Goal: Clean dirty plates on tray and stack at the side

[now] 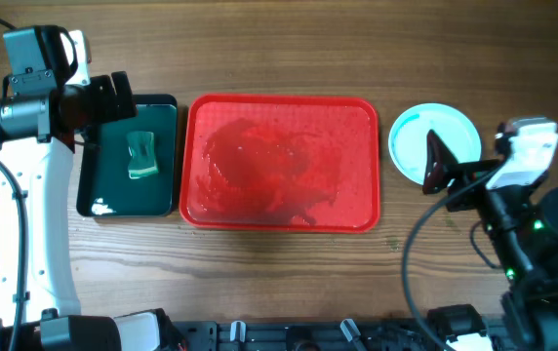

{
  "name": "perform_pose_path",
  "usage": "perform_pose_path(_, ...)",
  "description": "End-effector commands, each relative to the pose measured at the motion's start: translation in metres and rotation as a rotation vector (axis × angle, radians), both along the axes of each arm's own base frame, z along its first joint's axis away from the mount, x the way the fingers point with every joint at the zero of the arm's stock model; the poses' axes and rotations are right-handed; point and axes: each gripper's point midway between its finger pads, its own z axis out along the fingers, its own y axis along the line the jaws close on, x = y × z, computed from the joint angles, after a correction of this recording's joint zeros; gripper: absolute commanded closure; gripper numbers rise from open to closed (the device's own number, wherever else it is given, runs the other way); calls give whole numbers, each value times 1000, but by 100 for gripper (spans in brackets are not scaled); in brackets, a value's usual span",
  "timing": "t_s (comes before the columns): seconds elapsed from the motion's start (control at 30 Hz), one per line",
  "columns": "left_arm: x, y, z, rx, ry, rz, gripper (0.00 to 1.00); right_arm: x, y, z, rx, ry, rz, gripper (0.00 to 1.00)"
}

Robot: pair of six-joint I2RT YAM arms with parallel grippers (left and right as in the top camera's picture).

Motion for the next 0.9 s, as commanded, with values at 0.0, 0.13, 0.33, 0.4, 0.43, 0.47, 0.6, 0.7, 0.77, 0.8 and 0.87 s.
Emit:
perform_pose_path(0.0, 1, 1, 3, 5, -9, 5, 0, -13, 16, -27, -59, -118, 155, 0)
perform_pose_path(0.13, 1, 1, 3, 5, -9, 5, 0, -24, 22, -81, -43, -243, 195, 0)
perform_pose_path(0.33, 1, 1, 3, 5, -9, 5, 0, -28, 25, -130, 16, -303, 200, 1)
perform_pose_path(0.4, 1, 1, 3, 5, -9, 5, 0, -27, 28, -142, 14, -302, 212, 0)
perform_pose_path(0.43, 1, 1, 3, 5, -9, 5, 0, -27, 29, -149, 15, -291, 217, 0)
perform_pose_path(0.47, 1, 1, 3, 5, -9, 5, 0, -26, 30, -155, 16, -273, 215, 0)
perform_pose_path(0.6, 1, 1, 3, 5, -9, 5, 0, -25, 29, -158, 16, -260, 208, 0)
perform_pose_path(0.7, 1, 1, 3, 5, -9, 5, 0, -25, 29, -158, 16, -259, 207, 0)
perform_pose_path(0.77, 1, 1, 3, 5, -9, 5, 0, -25, 29, -158, 16, -258, 208, 0)
perform_pose_path(0.8, 1, 1, 3, 5, -9, 5, 0, -25, 29, -158, 16, -258, 208, 0)
perform_pose_path(0.87, 1, 1, 3, 5, -9, 5, 0, -25, 29, -158, 16, -258, 208, 0)
